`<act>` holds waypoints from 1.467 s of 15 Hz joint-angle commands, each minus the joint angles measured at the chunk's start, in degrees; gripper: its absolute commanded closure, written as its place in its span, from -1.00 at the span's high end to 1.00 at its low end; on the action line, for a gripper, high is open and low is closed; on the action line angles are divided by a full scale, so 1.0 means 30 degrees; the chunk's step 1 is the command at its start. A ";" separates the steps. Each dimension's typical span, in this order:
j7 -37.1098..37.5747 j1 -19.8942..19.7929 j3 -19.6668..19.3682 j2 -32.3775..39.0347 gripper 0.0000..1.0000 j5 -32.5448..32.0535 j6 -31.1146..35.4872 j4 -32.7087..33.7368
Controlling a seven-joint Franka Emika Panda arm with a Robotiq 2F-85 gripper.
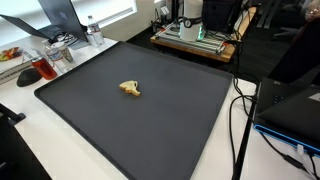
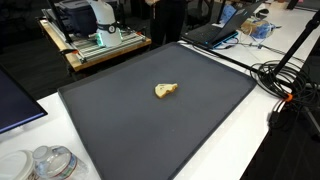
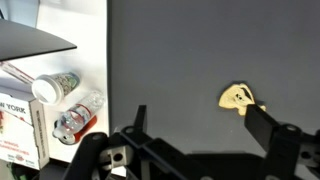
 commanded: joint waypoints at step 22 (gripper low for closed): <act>0.5021 0.5495 0.4627 1.0403 1.00 -0.3884 0.0593 0.5385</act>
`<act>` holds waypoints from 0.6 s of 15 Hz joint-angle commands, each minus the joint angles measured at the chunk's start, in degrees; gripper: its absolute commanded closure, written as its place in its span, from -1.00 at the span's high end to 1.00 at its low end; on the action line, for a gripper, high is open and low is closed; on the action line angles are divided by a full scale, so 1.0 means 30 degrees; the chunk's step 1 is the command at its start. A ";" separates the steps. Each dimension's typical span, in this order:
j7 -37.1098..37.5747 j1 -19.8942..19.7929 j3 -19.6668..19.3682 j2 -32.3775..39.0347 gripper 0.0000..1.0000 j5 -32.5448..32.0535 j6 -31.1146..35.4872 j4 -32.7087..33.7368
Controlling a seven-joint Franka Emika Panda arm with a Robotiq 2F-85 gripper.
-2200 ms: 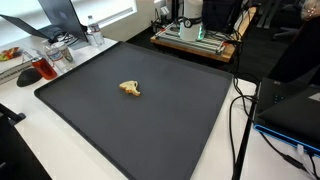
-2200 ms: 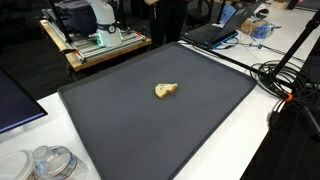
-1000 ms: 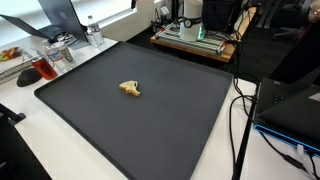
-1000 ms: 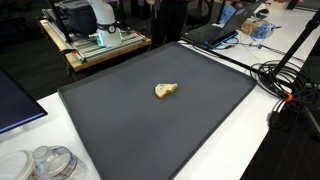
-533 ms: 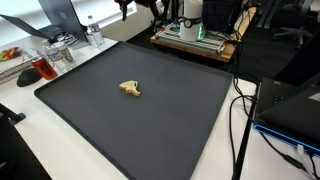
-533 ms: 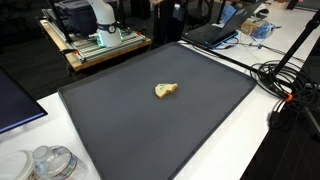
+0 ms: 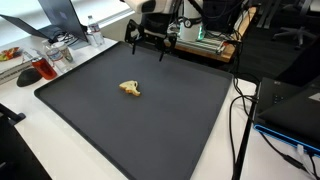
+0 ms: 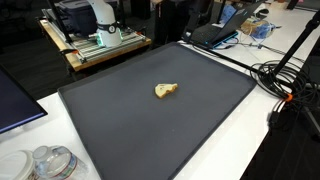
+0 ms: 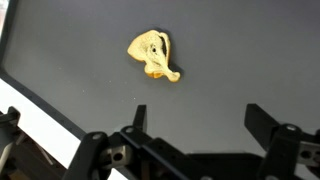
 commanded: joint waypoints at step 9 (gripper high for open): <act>0.1725 0.1819 -0.1129 0.3555 1.00 -0.1859 -0.3418 0.3837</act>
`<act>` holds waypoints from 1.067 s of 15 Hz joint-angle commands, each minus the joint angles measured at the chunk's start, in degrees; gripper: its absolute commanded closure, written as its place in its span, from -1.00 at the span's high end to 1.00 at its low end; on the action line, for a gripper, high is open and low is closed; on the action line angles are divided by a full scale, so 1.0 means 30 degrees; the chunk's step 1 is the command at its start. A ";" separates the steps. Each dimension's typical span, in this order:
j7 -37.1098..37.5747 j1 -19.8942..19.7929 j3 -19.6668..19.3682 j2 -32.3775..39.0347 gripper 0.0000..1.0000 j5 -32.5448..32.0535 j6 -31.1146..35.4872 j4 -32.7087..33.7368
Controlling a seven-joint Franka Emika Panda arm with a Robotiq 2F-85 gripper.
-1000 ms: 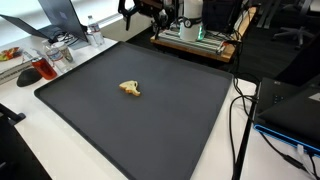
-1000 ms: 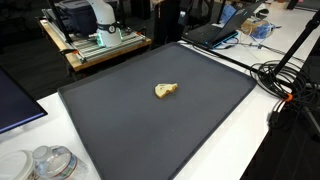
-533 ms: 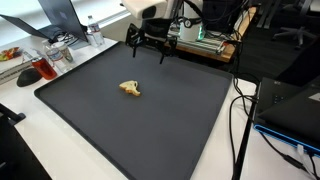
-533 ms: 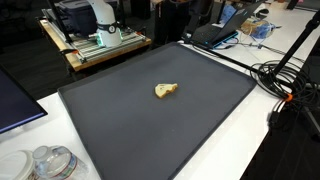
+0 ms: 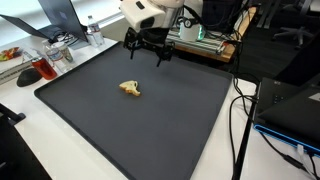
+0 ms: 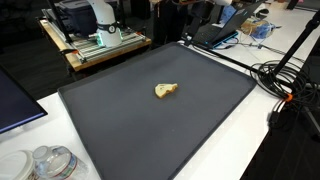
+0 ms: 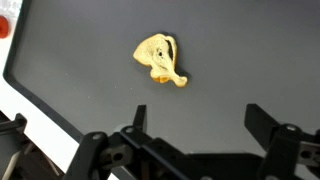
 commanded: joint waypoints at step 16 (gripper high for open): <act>0.5274 0.3061 -0.1090 0.4246 1.00 -0.2978 -0.2051 0.1938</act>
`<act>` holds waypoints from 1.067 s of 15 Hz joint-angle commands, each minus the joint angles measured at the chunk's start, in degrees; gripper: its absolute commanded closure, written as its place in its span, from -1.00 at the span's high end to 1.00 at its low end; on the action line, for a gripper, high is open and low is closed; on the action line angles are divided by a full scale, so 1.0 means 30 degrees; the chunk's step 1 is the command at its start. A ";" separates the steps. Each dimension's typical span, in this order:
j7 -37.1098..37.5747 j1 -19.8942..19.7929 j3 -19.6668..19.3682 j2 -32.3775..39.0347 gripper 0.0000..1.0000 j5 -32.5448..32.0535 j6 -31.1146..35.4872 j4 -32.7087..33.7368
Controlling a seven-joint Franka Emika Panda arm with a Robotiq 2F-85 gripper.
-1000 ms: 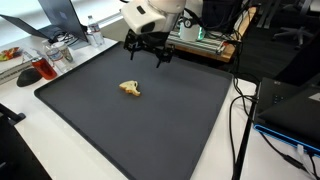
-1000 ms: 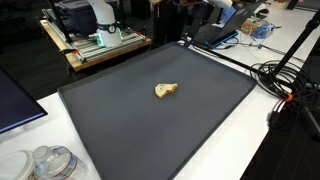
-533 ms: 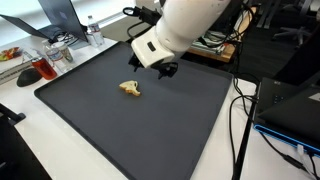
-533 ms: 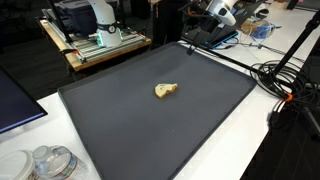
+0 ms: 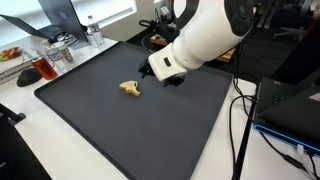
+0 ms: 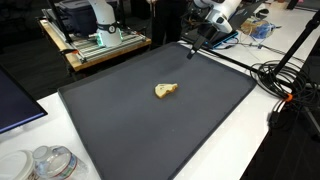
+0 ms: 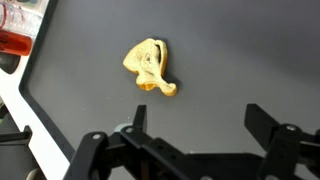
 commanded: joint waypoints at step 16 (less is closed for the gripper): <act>0.7570 -0.2818 -0.2046 -0.8503 1.00 -0.4005 1.3725 -1.4113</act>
